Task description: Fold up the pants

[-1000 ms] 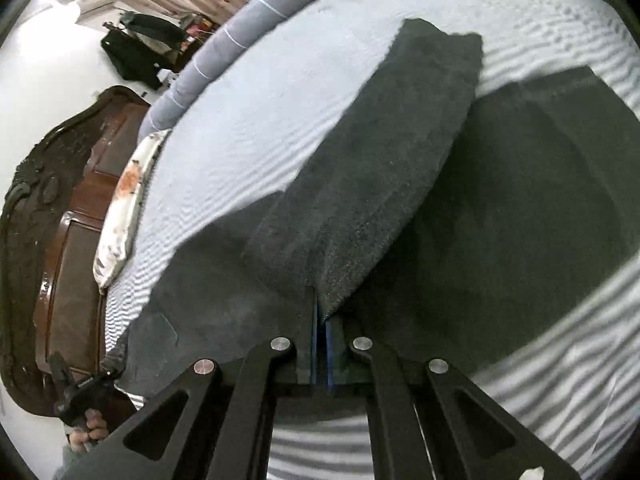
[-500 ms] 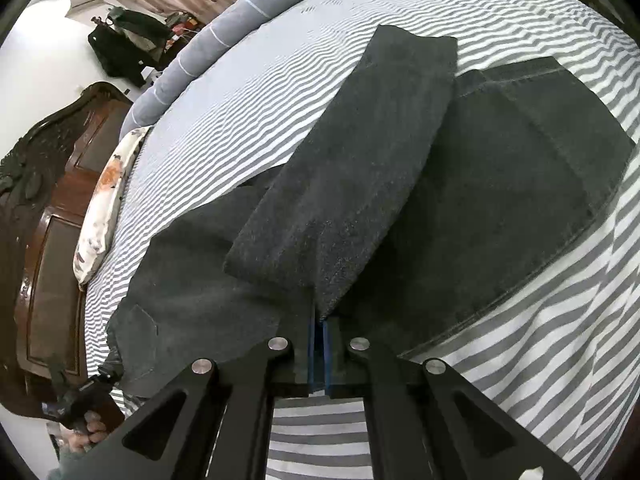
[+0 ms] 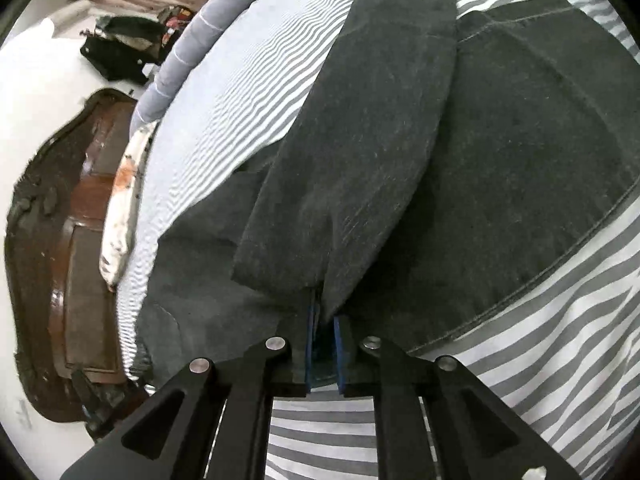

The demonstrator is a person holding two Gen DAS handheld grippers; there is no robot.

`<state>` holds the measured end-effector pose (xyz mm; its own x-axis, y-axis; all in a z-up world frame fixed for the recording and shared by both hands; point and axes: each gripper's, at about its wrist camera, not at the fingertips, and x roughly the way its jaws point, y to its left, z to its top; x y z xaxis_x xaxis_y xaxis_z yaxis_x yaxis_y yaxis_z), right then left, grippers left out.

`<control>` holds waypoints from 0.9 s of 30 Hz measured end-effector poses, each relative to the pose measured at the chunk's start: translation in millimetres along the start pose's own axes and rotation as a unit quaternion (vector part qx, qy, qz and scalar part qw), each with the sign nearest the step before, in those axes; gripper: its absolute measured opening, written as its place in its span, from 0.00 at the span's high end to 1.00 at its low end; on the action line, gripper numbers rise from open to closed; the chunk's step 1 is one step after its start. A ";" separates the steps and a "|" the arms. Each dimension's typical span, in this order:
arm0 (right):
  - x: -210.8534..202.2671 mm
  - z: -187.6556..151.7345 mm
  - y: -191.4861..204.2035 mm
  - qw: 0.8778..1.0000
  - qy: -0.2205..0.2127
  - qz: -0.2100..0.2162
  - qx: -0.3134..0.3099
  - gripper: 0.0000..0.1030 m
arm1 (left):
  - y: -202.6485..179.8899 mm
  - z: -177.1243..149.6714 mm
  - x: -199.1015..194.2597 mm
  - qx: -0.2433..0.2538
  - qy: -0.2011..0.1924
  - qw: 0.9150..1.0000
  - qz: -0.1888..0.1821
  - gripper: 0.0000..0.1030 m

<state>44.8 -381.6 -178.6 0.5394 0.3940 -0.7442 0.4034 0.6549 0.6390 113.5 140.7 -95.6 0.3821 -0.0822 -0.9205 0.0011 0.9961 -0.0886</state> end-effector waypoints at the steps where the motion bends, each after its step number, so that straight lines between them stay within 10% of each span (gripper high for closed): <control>1: -1.5 1.7 -3.5 1.000 0.001 0.003 0.002 0.88 | -5.2 -3.4 -8.7 0.005 -0.010 1.000 0.005 0.67; 9: -5.4 23.4 -26.0 0.998 0.007 0.041 0.041 0.85 | -104.9 -19.8 -63.4 0.160 -0.106 0.981 -0.015 0.58; 22: -5.5 64.9 -40.4 0.997 0.048 0.054 0.038 0.84 | -323.0 -87.3 -19.2 0.430 -0.126 0.890 -0.084 0.56; 27: -5.3 76.8 -47.5 0.994 0.058 0.076 0.054 0.84 | -371.5 -95.4 -0.9 0.435 -0.116 0.888 -0.094 0.56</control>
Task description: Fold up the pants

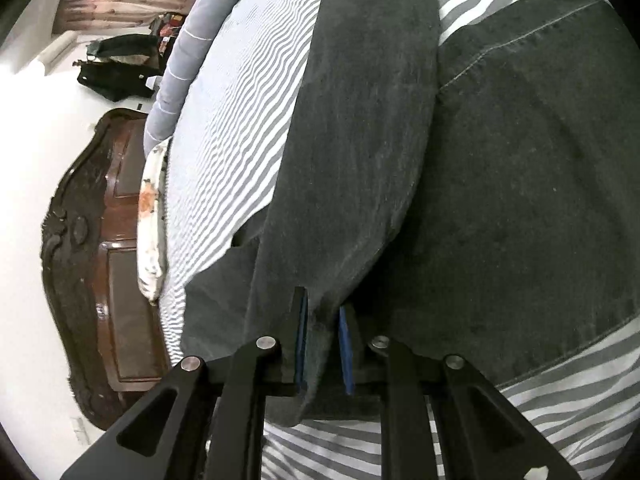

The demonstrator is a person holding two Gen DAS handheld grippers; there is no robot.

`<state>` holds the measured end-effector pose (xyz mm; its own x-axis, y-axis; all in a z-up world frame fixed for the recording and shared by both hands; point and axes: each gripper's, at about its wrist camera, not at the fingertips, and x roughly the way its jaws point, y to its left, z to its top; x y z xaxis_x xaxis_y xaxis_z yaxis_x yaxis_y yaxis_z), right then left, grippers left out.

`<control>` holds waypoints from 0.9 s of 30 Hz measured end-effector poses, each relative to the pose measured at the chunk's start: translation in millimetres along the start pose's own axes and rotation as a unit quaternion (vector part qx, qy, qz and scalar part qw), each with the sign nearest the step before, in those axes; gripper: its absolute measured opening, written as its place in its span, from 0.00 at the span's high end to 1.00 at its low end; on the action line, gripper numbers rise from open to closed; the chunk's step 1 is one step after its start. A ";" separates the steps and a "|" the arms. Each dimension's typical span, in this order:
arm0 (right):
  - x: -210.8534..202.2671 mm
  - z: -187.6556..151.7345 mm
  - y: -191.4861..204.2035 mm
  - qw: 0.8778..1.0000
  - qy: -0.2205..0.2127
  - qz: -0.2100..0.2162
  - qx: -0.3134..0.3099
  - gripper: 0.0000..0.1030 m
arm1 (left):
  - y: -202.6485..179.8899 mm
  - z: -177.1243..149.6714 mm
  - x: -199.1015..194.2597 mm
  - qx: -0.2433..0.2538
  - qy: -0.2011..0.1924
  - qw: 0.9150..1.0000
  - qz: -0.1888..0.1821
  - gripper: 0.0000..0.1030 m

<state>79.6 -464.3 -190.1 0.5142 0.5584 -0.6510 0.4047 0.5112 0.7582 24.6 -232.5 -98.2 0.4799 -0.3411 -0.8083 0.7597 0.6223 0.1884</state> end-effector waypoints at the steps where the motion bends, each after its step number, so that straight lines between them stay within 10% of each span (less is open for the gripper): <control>1: -0.3 1.5 0.1 1.000 0.001 -0.001 0.000 0.84 | -2.7 2.3 5.3 -0.002 -0.001 1.000 0.000 0.56; 17: 0.4 17.4 8.8 0.999 0.011 0.050 -0.003 0.86 | -14.0 32.6 73.9 -0.040 0.008 0.997 0.062 0.57; 21: -3.5 17.9 12.1 0.998 0.006 0.069 -0.010 0.87 | -8.4 33.6 77.2 -0.055 0.018 0.996 0.062 0.89; 27: -5.2 20.6 -0.6 0.998 -0.003 0.055 0.000 0.76 | 2.4 35.8 72.1 -0.081 0.019 0.996 0.038 0.97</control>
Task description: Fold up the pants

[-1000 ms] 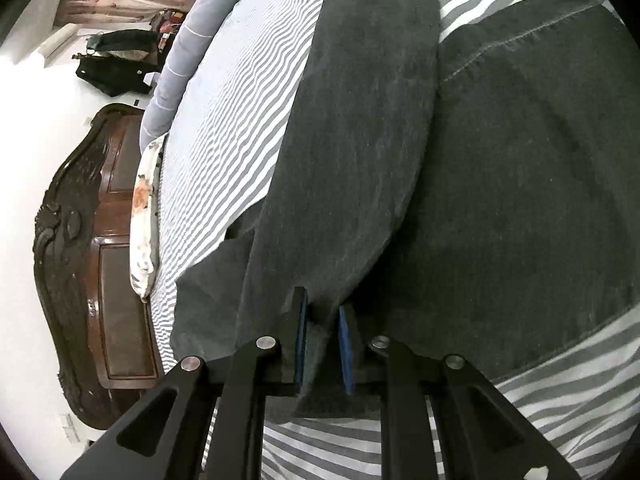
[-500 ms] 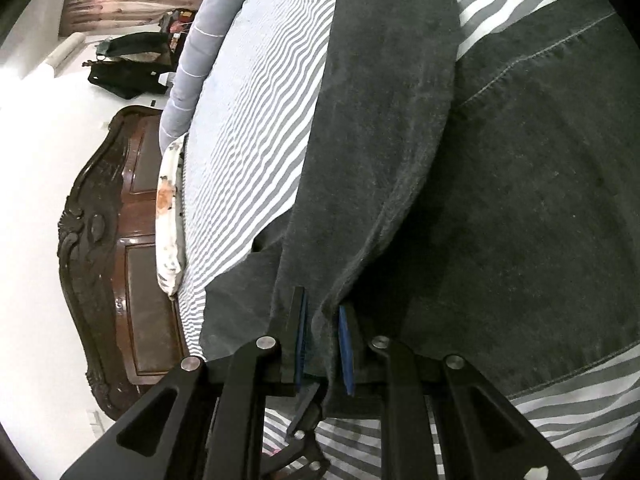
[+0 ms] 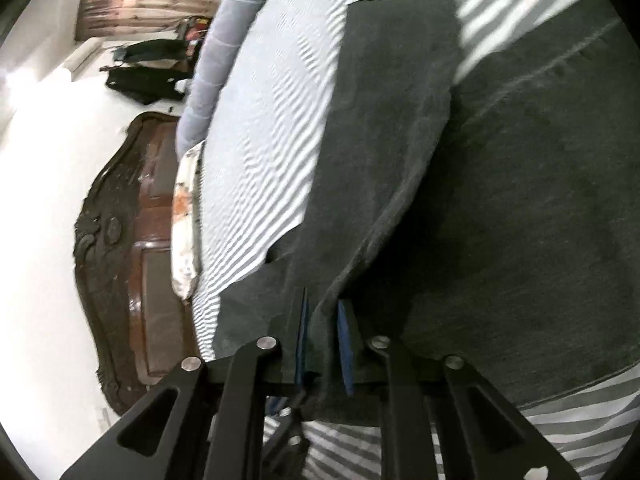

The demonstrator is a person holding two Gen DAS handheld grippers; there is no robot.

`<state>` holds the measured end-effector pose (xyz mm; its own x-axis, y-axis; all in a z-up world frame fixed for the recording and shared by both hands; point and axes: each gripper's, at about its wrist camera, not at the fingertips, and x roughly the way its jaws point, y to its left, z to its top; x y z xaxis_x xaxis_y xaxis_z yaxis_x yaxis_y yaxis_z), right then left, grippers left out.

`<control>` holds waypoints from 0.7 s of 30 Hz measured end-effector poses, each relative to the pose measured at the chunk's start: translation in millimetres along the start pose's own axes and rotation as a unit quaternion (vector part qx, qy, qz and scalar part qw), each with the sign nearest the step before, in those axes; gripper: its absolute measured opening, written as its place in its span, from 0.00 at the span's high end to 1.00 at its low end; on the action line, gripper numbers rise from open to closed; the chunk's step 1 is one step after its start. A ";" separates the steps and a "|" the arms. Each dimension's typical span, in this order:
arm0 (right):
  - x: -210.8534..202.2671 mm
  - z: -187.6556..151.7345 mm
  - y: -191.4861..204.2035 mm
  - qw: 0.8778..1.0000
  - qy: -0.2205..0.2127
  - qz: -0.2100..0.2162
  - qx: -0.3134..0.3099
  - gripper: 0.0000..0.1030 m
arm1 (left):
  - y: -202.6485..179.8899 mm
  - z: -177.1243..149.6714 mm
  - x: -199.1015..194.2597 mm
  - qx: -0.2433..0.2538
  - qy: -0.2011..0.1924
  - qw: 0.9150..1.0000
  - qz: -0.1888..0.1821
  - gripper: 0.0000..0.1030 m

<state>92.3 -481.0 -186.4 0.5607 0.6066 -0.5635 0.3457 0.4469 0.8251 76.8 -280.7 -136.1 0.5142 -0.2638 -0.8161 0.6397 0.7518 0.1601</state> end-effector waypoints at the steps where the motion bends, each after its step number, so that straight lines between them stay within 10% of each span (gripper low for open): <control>1: 0.2 1.6 -4.9 1.000 -0.003 -0.005 0.007 0.67 | 1.7 -0.3 -2.9 -0.004 -0.002 1.000 -0.003 0.97; 15: -9.5 112.7 -44.9 0.992 -0.106 -0.007 0.067 0.66 | 17.0 -1.9 -17.6 -0.038 -0.005 0.999 -0.040 0.97; 21: -8.0 150.8 -45.2 0.991 -0.114 -0.027 0.069 0.84 | 18.7 -2.7 -13.7 -0.047 0.000 0.998 -0.049 0.97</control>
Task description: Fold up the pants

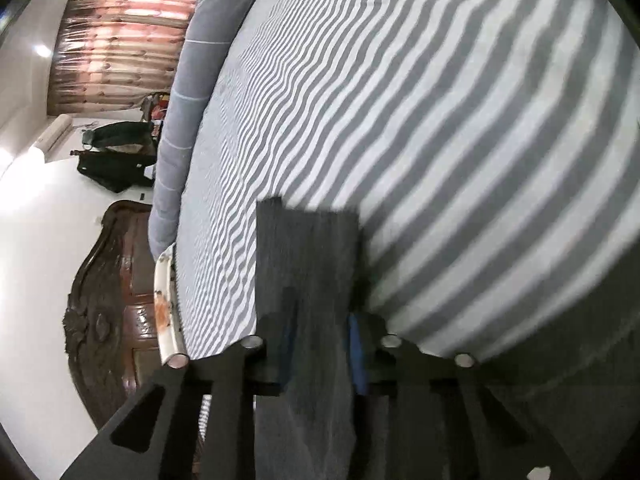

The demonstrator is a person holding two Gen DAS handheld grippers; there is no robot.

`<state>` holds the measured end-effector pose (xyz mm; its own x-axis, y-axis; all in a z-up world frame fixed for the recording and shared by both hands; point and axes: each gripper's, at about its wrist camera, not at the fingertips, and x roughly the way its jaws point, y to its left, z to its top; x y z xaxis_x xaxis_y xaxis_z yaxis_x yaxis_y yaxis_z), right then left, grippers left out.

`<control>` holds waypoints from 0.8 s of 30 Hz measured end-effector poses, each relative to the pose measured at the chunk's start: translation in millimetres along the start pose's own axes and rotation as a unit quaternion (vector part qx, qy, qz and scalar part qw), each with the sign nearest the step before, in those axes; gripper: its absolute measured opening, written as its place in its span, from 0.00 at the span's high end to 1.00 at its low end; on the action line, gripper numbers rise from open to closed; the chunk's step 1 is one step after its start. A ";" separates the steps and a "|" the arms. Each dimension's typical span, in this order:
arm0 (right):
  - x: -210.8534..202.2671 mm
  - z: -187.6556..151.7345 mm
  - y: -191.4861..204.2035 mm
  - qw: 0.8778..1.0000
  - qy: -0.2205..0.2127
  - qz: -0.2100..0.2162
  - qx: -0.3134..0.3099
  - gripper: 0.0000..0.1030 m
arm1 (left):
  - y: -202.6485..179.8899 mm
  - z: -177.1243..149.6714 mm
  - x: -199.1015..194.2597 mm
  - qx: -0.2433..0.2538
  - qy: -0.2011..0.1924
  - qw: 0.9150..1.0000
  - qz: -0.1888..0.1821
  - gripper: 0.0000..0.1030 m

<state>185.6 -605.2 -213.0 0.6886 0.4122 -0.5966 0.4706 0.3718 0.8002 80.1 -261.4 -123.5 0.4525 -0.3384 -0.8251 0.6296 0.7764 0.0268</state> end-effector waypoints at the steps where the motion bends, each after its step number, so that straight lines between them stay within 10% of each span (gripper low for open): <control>1: 1.2 2.4 2.0 1.000 0.000 -0.004 -0.004 0.89 | 0.0 -0.2 1.1 0.000 0.001 1.000 0.000 0.97; 15: -117.7 -32.4 35.5 0.988 -0.103 -0.076 -0.084 0.96 | 1.0 7.8 -14.5 0.011 -0.014 1.000 -0.019 0.97; 24: -171.5 -89.6 -48.3 0.983 -0.103 -0.148 -0.036 0.96 | -5.6 -4.3 -18.5 0.090 0.004 0.994 -0.065 0.97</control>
<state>-4.6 -619.3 -154.9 0.6283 0.1017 -0.7713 0.6319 0.5116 0.5822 65.5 -257.3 -110.8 0.3554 -0.4244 -0.8328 0.7858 0.6181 0.0204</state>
